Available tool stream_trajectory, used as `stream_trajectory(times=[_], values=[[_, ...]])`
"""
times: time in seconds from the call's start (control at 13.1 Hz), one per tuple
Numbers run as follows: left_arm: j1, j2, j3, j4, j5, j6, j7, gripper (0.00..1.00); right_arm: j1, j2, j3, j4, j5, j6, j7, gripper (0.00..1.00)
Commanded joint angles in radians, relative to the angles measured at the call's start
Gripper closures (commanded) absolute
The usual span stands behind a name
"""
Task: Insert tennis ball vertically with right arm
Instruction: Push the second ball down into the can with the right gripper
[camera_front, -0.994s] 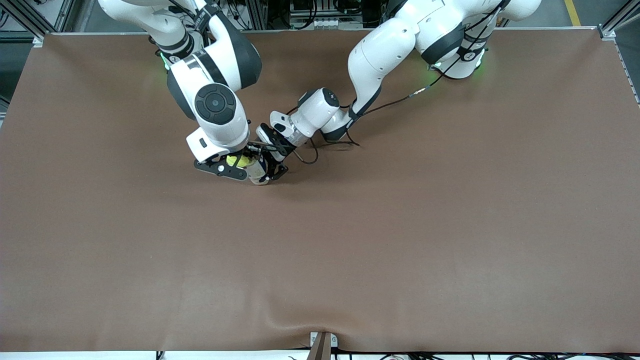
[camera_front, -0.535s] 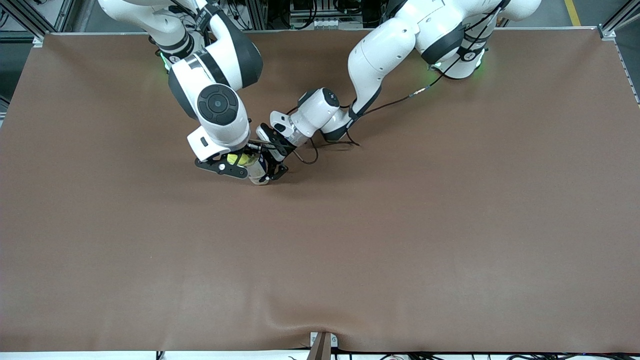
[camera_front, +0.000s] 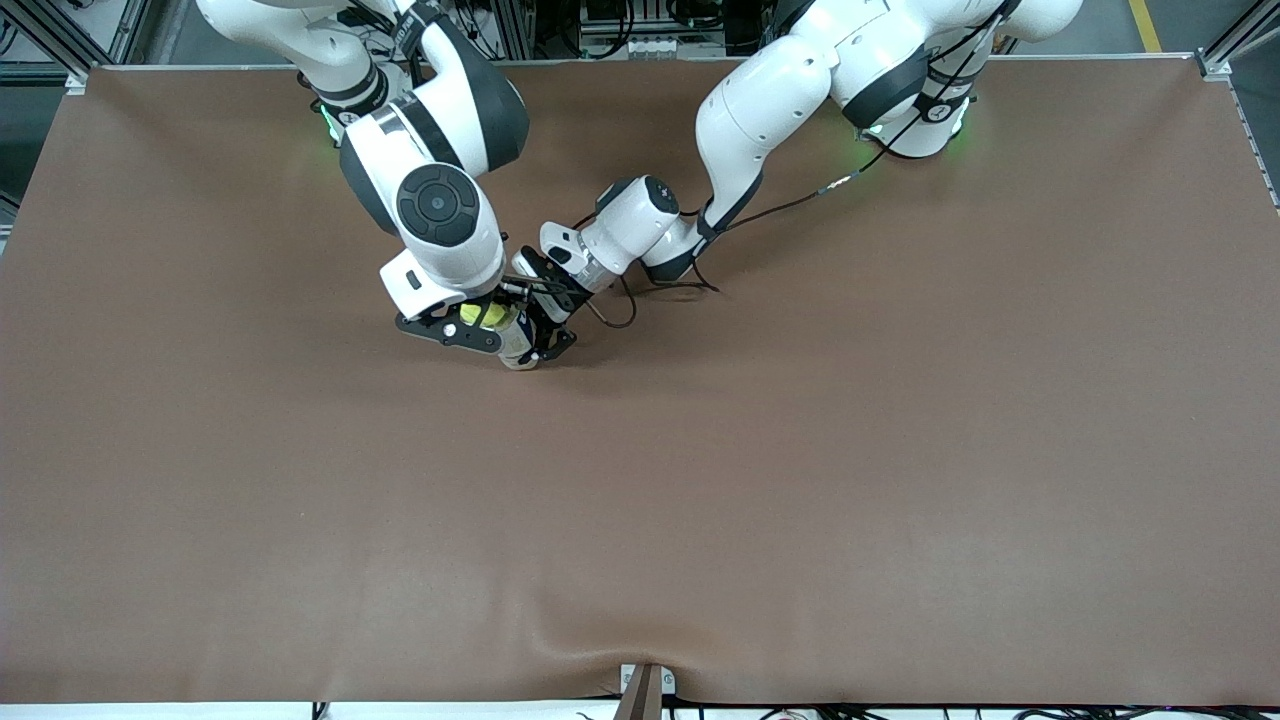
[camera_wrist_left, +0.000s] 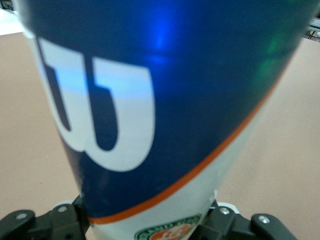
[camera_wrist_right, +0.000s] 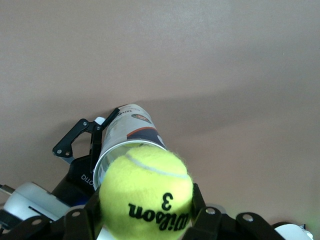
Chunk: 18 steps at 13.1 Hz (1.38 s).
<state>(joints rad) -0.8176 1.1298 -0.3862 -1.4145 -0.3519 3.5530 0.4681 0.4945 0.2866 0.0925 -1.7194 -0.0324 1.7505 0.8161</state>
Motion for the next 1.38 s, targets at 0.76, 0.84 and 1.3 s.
stream_trajectory(times=[0.76,0.84,1.3], values=[[-0.011,-0.005,0.004,-0.020,-0.022,0.001,-0.005,0.17,-0.016,-0.038,-0.011,0.006,0.012,-0.019,-0.031,0.00],[-0.011,-0.005,0.004,-0.018,-0.022,0.001,-0.003,0.17,-0.027,-0.040,-0.013,0.006,0.011,-0.029,-0.055,0.00],[-0.011,-0.004,0.006,-0.020,-0.022,0.001,-0.005,0.17,-0.039,-0.021,-0.016,-0.034,-0.003,-0.034,-0.098,0.00]])
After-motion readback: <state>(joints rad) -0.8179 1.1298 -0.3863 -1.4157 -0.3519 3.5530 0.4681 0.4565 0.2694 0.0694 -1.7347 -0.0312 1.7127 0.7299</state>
